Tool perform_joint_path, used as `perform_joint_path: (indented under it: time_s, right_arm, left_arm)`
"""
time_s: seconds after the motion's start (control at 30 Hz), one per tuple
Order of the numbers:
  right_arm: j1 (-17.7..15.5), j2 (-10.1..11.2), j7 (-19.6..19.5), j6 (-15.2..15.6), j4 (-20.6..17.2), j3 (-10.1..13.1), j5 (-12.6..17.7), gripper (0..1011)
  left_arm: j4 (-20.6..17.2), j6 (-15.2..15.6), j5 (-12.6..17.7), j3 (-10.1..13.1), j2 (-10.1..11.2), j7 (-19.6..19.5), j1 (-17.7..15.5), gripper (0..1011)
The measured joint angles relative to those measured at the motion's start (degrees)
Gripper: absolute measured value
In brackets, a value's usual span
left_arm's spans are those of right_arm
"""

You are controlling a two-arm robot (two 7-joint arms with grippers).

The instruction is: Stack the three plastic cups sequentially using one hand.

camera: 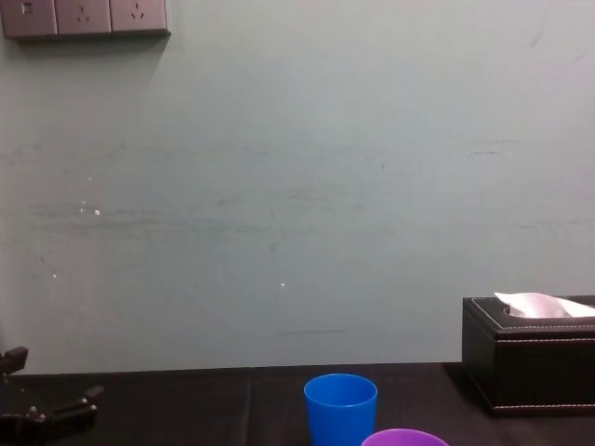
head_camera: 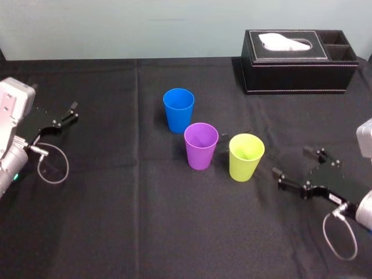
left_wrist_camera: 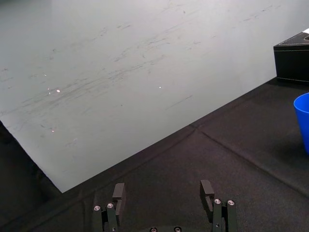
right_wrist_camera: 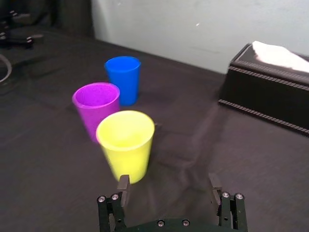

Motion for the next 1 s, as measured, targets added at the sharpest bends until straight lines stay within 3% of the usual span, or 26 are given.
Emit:
perform_joint_path:
  time_s: [0.3,1.0]
  right_arm:
    - [-1.8,-1.0,1.8,1.5,-1.3,-0.6,-0.6,1004]
    - [2.6,-8.3,3.7,1.7,2.1,-3.3,-4.9,1004]
  left_arm:
    - [0.0,0.0,0.0,0.0,0.0,0.0,0.0,1010]
    - [0.0,0.0,0.0,0.0,0.0,0.0,0.0,1010]
